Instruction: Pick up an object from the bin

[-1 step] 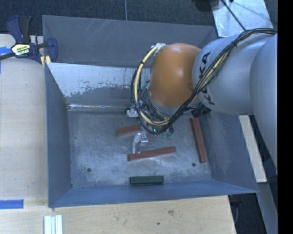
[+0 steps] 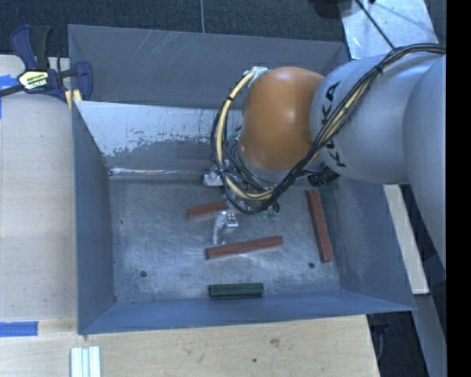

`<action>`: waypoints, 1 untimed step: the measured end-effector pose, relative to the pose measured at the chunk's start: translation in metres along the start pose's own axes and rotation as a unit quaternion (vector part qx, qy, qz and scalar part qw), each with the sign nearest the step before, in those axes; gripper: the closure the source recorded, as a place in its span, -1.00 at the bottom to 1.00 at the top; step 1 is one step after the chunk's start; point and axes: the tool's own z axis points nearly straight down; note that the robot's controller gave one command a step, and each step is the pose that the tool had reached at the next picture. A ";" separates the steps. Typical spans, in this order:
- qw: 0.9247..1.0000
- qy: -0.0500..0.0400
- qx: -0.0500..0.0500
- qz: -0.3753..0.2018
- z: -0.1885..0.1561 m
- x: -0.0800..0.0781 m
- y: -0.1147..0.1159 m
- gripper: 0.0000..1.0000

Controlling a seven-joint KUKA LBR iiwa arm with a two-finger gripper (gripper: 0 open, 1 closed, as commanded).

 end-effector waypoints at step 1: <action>1.000 -0.013 -0.002 -0.009 0.053 -0.028 0.001 1.00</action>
Offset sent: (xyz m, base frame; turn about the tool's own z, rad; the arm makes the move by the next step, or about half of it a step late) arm 0.0000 0.0000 0.0000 0.0000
